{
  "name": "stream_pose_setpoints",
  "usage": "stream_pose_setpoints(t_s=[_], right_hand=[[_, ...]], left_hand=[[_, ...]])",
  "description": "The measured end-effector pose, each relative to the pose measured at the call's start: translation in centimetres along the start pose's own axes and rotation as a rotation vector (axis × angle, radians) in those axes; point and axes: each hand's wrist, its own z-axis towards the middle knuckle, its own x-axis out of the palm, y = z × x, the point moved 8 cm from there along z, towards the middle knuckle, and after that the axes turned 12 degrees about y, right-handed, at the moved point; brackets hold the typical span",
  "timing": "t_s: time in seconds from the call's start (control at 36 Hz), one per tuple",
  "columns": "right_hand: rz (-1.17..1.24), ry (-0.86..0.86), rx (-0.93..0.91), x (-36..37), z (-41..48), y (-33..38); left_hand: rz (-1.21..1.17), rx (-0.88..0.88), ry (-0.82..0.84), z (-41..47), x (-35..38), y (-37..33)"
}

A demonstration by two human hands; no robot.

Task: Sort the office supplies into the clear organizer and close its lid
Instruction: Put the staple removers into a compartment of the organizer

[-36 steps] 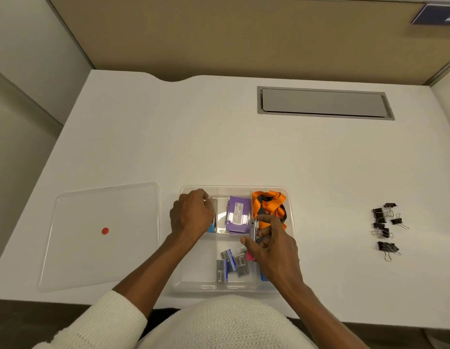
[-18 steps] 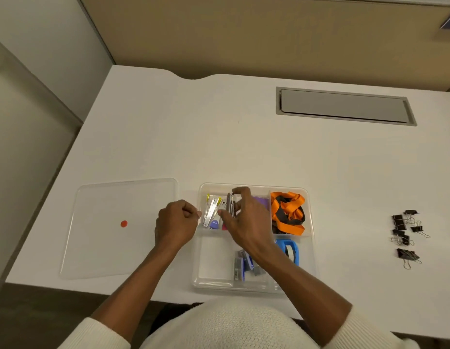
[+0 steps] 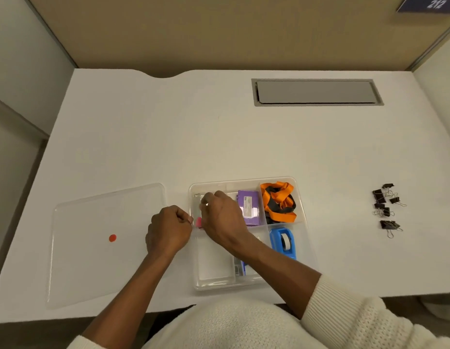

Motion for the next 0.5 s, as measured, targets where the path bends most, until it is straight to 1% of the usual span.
stream_pose_setpoints(t_s=[0.08,0.17,0.25,0.33,0.39,0.5], right_hand=[[0.071,-0.051,0.007,-1.9,-2.2,-1.6],[0.147,-0.106,0.03,-4.3,-5.1,-4.2],[0.253,-0.178,0.079,-7.0,-8.6,-7.9],[0.299,-0.252,0.138,-9.3,-11.9,-11.9],[0.319,-0.308,0.193,-10.6,-14.1,-14.7],[0.339,-0.408,0.325,-12.3,-17.8,-20.1]], left_hand=[[0.174,0.035,-0.013,-0.2,-0.2,-1.0],[0.517,0.076,-0.002,-0.9,0.2,-2.8],[0.738,0.079,0.05,-2.0,1.0,-4.7],[0.851,0.046,0.068,-3.0,1.6,-6.5],[0.896,0.067,0.056,-3.7,2.0,-8.1],[0.829,0.198,0.082,-4.8,3.9,-13.0]])
